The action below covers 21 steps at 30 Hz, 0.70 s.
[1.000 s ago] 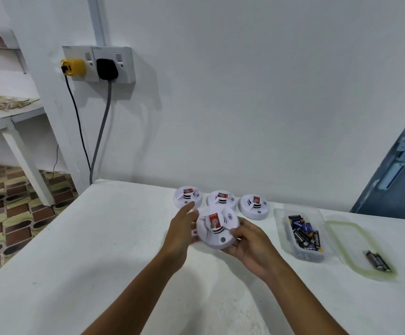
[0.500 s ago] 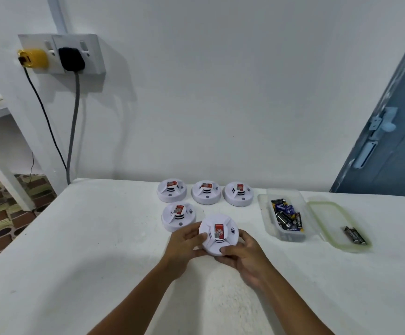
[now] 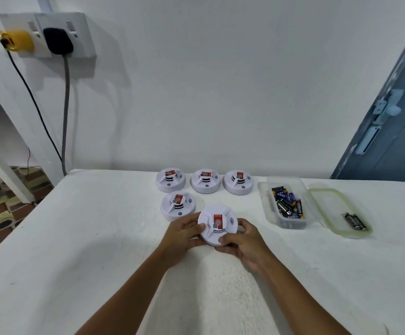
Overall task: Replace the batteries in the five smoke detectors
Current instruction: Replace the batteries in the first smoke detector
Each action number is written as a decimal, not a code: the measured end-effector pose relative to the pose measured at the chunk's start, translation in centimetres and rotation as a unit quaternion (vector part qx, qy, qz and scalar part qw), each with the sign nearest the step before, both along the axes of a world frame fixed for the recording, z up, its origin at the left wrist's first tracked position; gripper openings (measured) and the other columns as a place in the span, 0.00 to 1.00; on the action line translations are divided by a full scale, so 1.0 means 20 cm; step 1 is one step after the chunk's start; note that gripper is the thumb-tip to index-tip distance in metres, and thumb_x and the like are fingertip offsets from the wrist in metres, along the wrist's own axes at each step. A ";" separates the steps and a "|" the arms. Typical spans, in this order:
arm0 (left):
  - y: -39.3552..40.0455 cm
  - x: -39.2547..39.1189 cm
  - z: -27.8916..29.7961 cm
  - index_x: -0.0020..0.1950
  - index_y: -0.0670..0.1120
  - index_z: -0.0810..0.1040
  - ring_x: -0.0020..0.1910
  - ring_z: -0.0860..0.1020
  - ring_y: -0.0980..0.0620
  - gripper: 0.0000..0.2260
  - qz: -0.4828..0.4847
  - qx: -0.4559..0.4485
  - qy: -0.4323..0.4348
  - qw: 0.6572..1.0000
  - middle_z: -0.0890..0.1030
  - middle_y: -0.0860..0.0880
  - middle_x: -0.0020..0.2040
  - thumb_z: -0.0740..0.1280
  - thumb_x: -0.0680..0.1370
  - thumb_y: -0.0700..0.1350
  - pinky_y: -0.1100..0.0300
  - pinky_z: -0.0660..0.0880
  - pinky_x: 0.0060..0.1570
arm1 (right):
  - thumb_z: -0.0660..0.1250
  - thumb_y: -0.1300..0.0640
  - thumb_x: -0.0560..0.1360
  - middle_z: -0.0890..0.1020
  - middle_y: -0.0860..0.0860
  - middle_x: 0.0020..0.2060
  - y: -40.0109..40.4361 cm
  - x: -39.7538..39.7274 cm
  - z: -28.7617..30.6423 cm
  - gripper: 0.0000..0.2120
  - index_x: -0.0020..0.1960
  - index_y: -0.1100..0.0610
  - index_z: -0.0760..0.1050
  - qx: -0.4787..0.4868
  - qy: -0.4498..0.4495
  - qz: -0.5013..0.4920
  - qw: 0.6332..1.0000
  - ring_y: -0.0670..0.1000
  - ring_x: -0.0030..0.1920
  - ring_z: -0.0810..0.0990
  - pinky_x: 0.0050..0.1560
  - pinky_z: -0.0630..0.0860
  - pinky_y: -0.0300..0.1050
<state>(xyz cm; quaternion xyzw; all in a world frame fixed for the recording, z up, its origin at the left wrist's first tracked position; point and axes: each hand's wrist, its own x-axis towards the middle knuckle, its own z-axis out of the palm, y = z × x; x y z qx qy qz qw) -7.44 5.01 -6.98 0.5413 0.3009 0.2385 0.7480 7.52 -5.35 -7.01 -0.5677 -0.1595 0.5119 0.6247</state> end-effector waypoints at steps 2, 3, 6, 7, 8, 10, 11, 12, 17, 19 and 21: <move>0.01 0.00 -0.01 0.63 0.44 0.77 0.56 0.82 0.43 0.13 -0.003 -0.004 -0.001 1.000 0.83 0.44 0.57 0.66 0.78 0.38 0.47 0.79 0.53 | 0.70 0.76 0.64 0.81 0.62 0.55 0.00 0.00 -0.01 0.24 0.57 0.62 0.73 0.002 0.000 0.003 1.000 0.62 0.50 0.84 0.46 0.82 0.57; 0.01 0.00 -0.01 0.63 0.44 0.77 0.56 0.81 0.43 0.13 -0.004 -0.005 -0.002 1.000 0.83 0.44 0.57 0.66 0.78 0.38 0.46 0.79 0.53 | 0.70 0.76 0.64 0.81 0.62 0.55 0.00 0.00 -0.01 0.24 0.57 0.62 0.73 0.002 0.000 0.004 1.000 0.62 0.50 0.84 0.46 0.82 0.57; 0.02 0.00 -0.02 0.64 0.43 0.76 0.57 0.81 0.42 0.14 -0.006 -0.005 -0.004 1.000 0.82 0.44 0.58 0.66 0.78 0.39 0.43 0.78 0.56 | 0.70 0.77 0.64 0.81 0.62 0.55 0.00 0.01 -0.01 0.24 0.58 0.62 0.73 0.003 0.001 0.007 1.000 0.62 0.50 0.84 0.45 0.82 0.56; 0.02 0.00 -0.02 0.64 0.43 0.76 0.57 0.81 0.42 0.15 -0.007 -0.005 -0.005 1.000 0.82 0.44 0.59 0.66 0.78 0.39 0.43 0.78 0.56 | 0.70 0.77 0.64 0.81 0.62 0.55 0.00 0.01 -0.01 0.24 0.58 0.62 0.73 0.003 0.002 0.008 1.000 0.62 0.50 0.84 0.45 0.82 0.56; 0.02 0.00 -0.03 0.64 0.43 0.76 0.57 0.81 0.42 0.15 -0.008 -0.006 -0.005 1.000 0.82 0.44 0.59 0.66 0.78 0.39 0.43 0.78 0.56 | 0.70 0.77 0.64 0.81 0.62 0.55 0.00 0.01 -0.01 0.24 0.57 0.62 0.73 0.004 0.002 0.009 1.000 0.62 0.50 0.84 0.44 0.82 0.55; 0.02 0.00 -0.03 0.65 0.43 0.76 0.57 0.81 0.42 0.15 -0.009 -0.007 -0.007 1.000 0.82 0.44 0.59 0.66 0.78 0.39 0.44 0.78 0.55 | 0.70 0.77 0.64 0.81 0.62 0.55 0.00 0.01 -0.01 0.24 0.57 0.62 0.74 0.005 0.002 0.011 1.000 0.62 0.49 0.84 0.43 0.82 0.54; 0.02 0.00 -0.03 0.65 0.43 0.76 0.57 0.81 0.42 0.15 -0.010 -0.007 -0.008 1.000 0.82 0.44 0.59 0.66 0.78 0.39 0.44 0.78 0.55 | 0.70 0.77 0.64 0.81 0.62 0.55 0.00 0.01 -0.02 0.24 0.57 0.62 0.74 0.005 0.001 0.011 1.000 0.62 0.49 0.84 0.43 0.81 0.54; 0.02 0.00 -0.03 0.65 0.43 0.76 0.57 0.81 0.42 0.15 -0.010 -0.008 -0.008 1.000 0.82 0.43 0.59 0.66 0.78 0.39 0.45 0.78 0.55 | 0.70 0.77 0.64 0.81 0.63 0.55 0.00 0.01 -0.02 0.24 0.57 0.63 0.74 0.005 0.000 0.012 1.000 0.62 0.49 0.84 0.43 0.81 0.54; 0.02 0.00 -0.04 0.63 0.43 0.76 0.56 0.81 0.43 0.14 -0.004 -0.016 -0.008 1.000 0.83 0.44 0.58 0.66 0.78 0.39 0.47 0.80 0.53 | 0.71 0.77 0.64 0.80 0.63 0.56 0.00 0.01 -0.02 0.24 0.58 0.63 0.73 0.008 -0.002 0.014 1.000 0.62 0.49 0.84 0.43 0.81 0.54; 0.02 0.00 -0.04 0.64 0.44 0.76 0.56 0.81 0.43 0.14 -0.004 -0.014 -0.007 1.000 0.83 0.44 0.58 0.66 0.78 0.39 0.47 0.79 0.53 | 0.71 0.76 0.64 0.80 0.63 0.56 0.00 0.02 -0.03 0.24 0.58 0.62 0.73 0.008 -0.004 0.013 1.000 0.62 0.49 0.84 0.43 0.81 0.54; 0.02 0.00 -0.04 0.64 0.44 0.76 0.57 0.81 0.43 0.14 -0.005 -0.010 -0.005 1.000 0.82 0.44 0.59 0.66 0.78 0.39 0.45 0.79 0.55 | 0.71 0.76 0.64 0.80 0.62 0.57 0.00 0.02 -0.03 0.25 0.58 0.62 0.73 0.008 -0.002 0.012 1.000 0.62 0.50 0.84 0.44 0.81 0.54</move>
